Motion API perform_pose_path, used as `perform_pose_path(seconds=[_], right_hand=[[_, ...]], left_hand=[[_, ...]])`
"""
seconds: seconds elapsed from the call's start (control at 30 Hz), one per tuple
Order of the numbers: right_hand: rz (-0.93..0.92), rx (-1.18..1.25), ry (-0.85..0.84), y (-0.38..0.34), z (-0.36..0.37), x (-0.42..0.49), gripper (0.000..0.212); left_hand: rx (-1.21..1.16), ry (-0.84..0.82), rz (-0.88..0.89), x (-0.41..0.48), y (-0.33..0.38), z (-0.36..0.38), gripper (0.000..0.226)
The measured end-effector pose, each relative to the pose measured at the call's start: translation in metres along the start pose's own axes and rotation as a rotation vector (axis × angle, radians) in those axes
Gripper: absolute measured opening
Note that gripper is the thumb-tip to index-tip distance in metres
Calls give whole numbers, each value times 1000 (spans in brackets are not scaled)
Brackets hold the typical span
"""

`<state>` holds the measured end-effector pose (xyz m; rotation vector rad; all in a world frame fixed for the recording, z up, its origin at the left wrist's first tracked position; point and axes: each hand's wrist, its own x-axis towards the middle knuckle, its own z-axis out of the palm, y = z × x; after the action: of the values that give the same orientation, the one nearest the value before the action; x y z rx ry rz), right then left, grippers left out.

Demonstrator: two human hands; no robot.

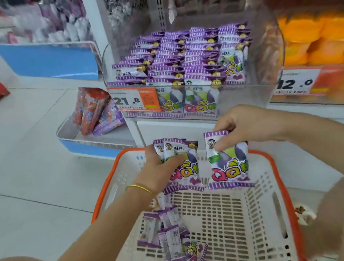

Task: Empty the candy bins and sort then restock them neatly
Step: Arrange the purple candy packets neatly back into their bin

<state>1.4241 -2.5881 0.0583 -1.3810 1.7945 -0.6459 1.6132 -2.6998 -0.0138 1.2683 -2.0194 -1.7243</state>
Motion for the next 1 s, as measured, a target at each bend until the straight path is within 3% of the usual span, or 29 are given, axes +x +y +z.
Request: perform_pose_path(seconds=[0.13,0.23,0.33,0.43,0.53,0.73,0.9,1.0], right_hand=[[-42,211,72,4,18,2,18],[-95,101,172,13,32,14,20],[-99,156,120,20,36,21,27],[-164,161,93,18,39,24,20],[-222,138,123,15,39,28,34],[-203,191,157,13,38,25,33],[-54,458,-44,8,29,16,51],[-77,535,-185,5,17,9,70]], left_hand=[[-87,-97,-14,-11,4,10,50],[-90,-126,-54,-12,0,18,73],[-147,-147,-76,-10,-2,18,106],[-342,-186,-143,-5,-5,17,116],[-469,-256,-139,-9,5,15,121],[-236,-249,74,-15,16,8,93],[-87,-179,186,-22,25,9,60],[-58,-201,268,-25,33,6,68]])
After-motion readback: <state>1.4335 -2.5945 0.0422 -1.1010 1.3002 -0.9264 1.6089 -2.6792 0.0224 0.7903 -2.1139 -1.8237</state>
